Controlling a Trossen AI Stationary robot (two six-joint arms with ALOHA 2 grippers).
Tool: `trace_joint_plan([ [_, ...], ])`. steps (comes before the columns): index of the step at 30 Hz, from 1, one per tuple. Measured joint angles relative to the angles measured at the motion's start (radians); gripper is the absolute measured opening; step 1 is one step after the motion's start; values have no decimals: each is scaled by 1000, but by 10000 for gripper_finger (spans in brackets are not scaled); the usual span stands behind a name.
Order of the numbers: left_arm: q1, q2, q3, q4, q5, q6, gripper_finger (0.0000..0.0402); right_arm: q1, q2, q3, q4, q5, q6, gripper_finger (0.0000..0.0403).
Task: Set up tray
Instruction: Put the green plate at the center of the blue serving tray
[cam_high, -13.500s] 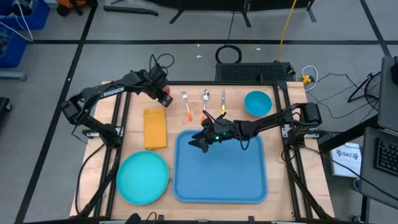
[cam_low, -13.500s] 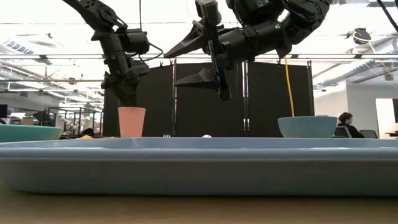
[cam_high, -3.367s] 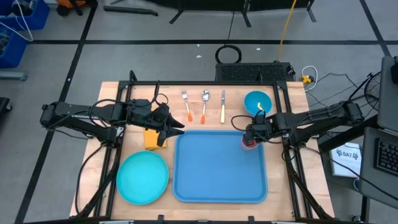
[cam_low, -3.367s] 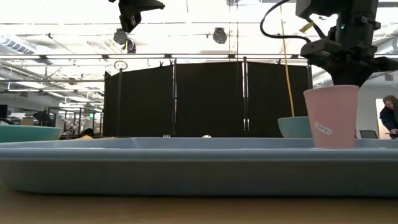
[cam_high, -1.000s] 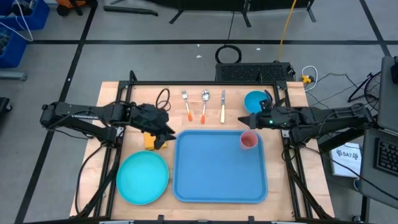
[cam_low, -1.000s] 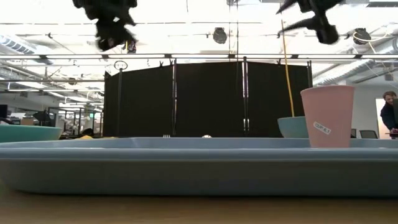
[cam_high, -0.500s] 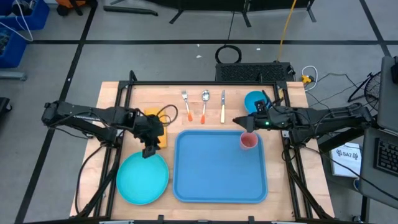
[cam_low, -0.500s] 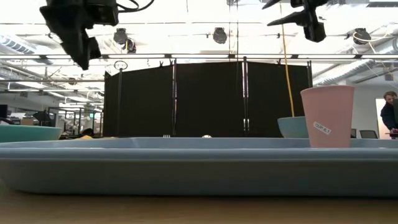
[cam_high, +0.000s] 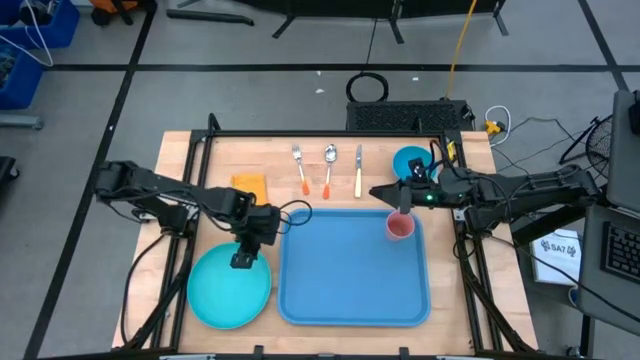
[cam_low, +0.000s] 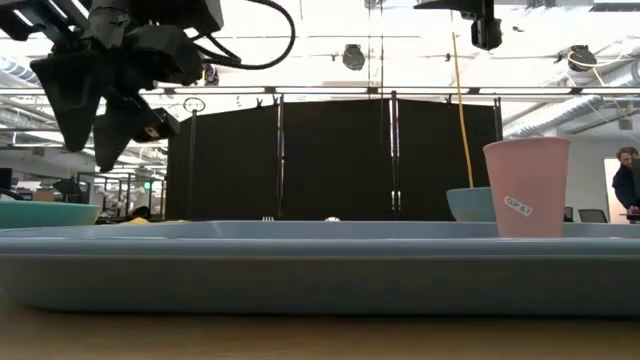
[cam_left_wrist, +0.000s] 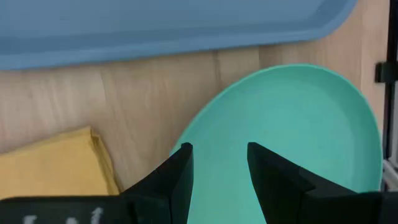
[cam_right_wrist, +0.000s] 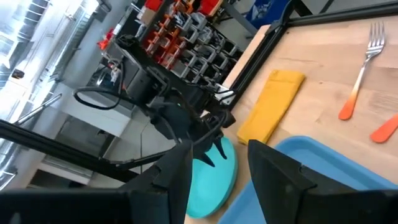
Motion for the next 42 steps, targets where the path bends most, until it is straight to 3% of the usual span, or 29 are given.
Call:
trace_joint_plan([
  [4, -6, 21, 0, 3, -43, 43, 154, 0, 0, 0, 0, 1, 12, 146],
  [16, -8, 163, 0, 42, -40, 164, 154, 4, 0, 0, 0, 1, 26, 146],
  [26, -8, 270, 0, 54, 92, 276, 152, 4, 0, 0, 0, 3, 25, 146],
  [29, -11, 286, 0, 56, 101, 285, 122, 4, 0, 0, 0, 3, 24, 146],
  [34, -6, 288, 0, 51, 100, 298, 19, 4, 0, 0, 0, 3, 21, 146],
  [42, 35, 287, 1, 43, 137, 229, 8, 4, 0, 0, -1, 10, 0, 146],
])
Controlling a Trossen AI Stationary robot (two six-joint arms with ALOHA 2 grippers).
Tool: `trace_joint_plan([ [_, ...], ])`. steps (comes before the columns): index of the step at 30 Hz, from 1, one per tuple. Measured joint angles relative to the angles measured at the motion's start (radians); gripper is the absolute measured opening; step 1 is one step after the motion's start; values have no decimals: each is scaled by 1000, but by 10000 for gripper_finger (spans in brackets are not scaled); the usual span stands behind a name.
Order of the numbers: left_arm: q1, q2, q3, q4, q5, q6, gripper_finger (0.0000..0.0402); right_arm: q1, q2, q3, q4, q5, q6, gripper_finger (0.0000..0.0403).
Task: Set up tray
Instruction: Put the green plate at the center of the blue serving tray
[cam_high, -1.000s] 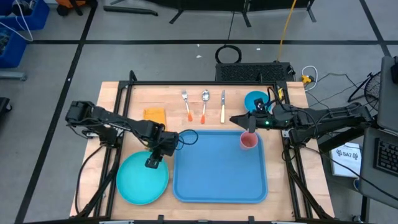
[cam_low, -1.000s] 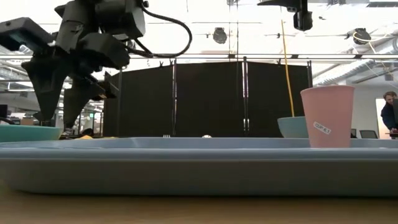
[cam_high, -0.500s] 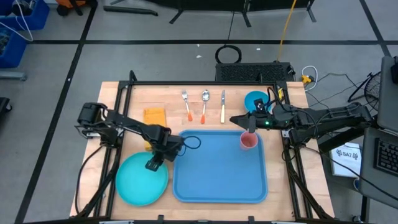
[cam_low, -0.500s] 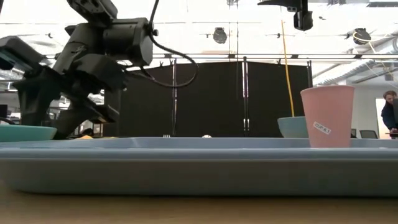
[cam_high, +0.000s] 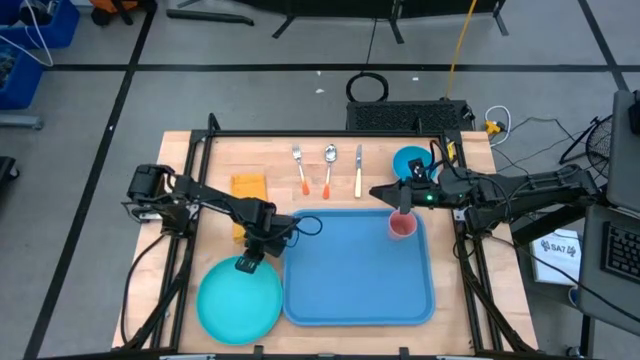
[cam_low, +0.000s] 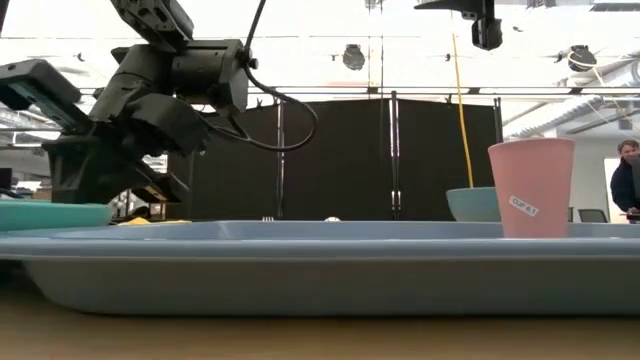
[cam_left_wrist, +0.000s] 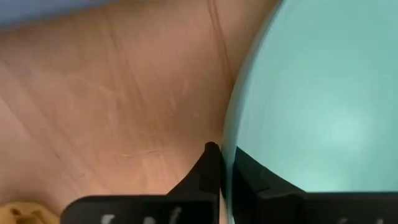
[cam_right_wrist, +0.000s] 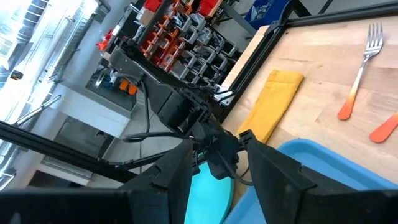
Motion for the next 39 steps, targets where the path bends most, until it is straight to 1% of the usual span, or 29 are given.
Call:
trace_joint_plan([
  [5, 30, -29, -2, -62, 16, -30, 8, 0, 0, 0, 0, -1, -3, 146],
  [11, 54, -146, -1, -90, 40, -48, 8, 0, 0, 0, 1, -1, -6, 146],
  [14, 83, -208, 0, -81, 49, -129, 8, 0, 0, 0, 0, -1, -7, 146],
  [18, 140, -271, 0, -9, 88, -251, 8, 0, 0, 0, 0, -2, -15, 146],
  [22, 195, -296, 0, 145, 113, -430, 7, 0, 0, 0, 0, -2, -32, 146],
  [26, 240, -301, 0, 268, 95, -586, 7, 0, 0, 0, 1, -2, -36, 146],
  [30, 268, -285, 0, 356, 28, -718, 7, 0, 0, 0, 5, -2, -36, 146],
  [33, 277, -265, 0, 395, -18, -793, 7, 0, 0, 0, 9, -2, -45, 146],
  [36, 276, -236, 0, 393, -52, -879, 7, 0, 0, 0, 13, -3, -56, 146],
  [39, 259, -201, 0, 410, -105, -972, 7, -1, 0, 0, 25, -4, -75, 146],
])
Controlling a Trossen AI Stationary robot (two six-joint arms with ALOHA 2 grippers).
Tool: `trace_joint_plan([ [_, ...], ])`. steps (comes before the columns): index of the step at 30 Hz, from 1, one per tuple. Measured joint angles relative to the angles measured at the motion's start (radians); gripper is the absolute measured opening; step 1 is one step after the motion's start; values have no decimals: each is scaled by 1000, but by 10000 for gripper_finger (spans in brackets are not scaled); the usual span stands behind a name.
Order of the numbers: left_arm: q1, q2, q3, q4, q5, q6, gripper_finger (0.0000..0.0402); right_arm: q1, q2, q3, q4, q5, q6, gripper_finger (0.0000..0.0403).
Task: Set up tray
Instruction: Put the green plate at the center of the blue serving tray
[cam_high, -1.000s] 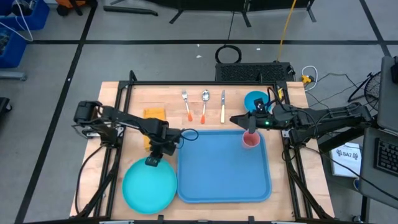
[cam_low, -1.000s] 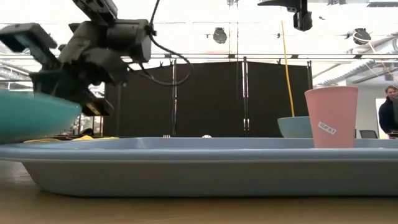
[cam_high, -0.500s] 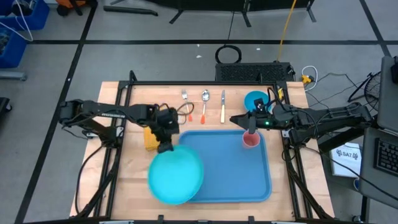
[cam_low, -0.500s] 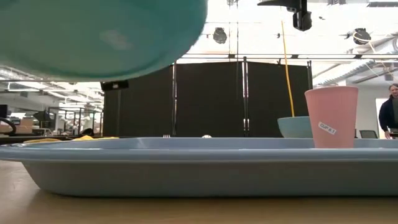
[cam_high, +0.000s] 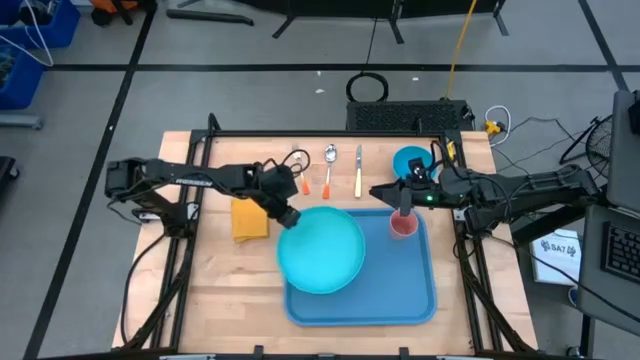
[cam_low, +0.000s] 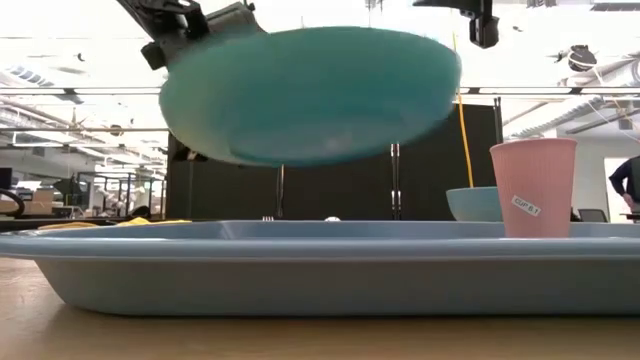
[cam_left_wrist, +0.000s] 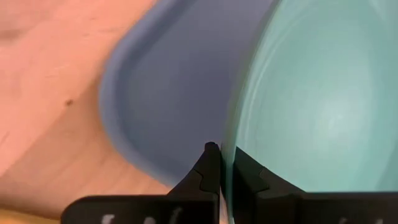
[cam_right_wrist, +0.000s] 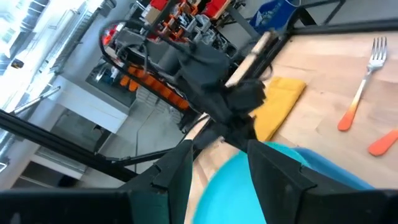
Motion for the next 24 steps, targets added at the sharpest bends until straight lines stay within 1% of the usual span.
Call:
trace_joint_plan([
  [2, -14, 23, 0, 19, -12, -51, 7, 0, 0, 0, 18, -2, -14, 146],
  [7, -54, 64, 0, 109, -82, -139, 7, 0, 0, 0, 46, -2, -39, 146],
  [13, -111, 108, 7, 198, -156, -218, 7, 0, 0, 0, 48, -3, -43, 146],
  [16, -134, 139, 6, 229, -158, -261, 7, 0, 0, 0, 56, -3, -60, 146],
  [24, -165, 179, 6, 244, -186, -334, 7, 0, 0, 0, 68, -4, -85, 146],
])
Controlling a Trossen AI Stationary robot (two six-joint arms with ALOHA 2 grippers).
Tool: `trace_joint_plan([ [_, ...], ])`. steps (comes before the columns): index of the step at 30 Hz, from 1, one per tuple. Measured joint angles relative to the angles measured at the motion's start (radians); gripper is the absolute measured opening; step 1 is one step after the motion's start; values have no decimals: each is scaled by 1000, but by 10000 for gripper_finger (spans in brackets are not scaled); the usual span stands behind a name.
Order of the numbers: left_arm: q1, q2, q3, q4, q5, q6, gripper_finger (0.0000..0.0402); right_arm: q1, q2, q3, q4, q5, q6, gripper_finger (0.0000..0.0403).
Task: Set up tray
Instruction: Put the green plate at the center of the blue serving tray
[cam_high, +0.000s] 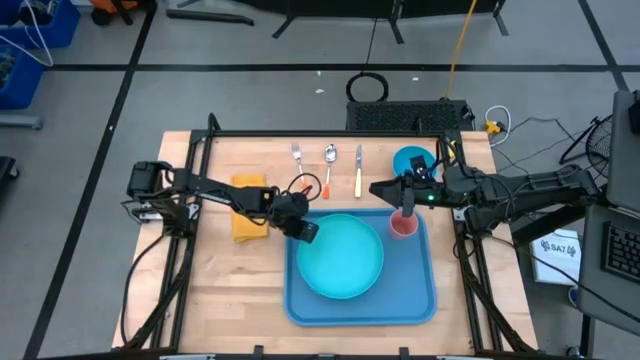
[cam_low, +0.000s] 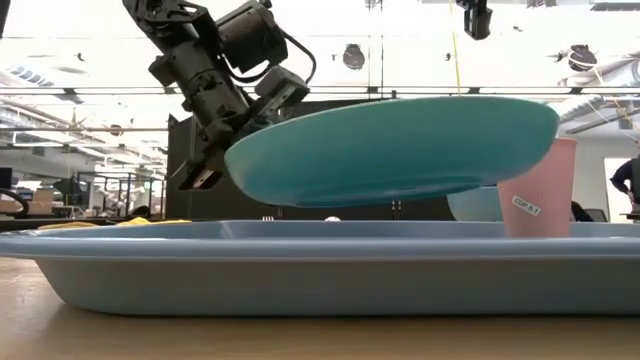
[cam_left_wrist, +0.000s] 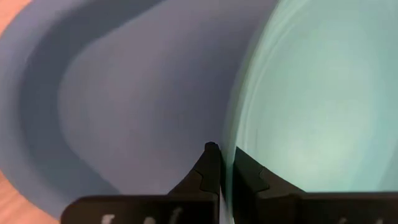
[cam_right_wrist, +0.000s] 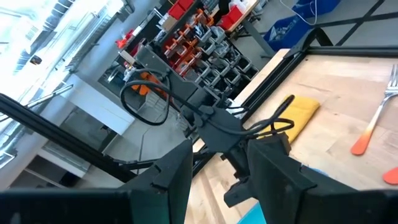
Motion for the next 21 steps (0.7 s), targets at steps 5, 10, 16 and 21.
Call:
trace_joint_plan([
  [5, -5, -1, 0, -6, -43, -10, 7, 0, 0, 0, 5, 0, -9, 146],
  [10, -20, -1, 0, -7, -66, -15, 7, 0, 0, 0, 15, 0, -27, 146],
  [16, -38, -1, 0, 0, -48, -26, 11, 0, 0, 0, 13, 0, -28, 146],
  [21, -40, -1, 0, 30, -74, -23, 48, 0, 0, 0, 13, 0, -30, 146],
])
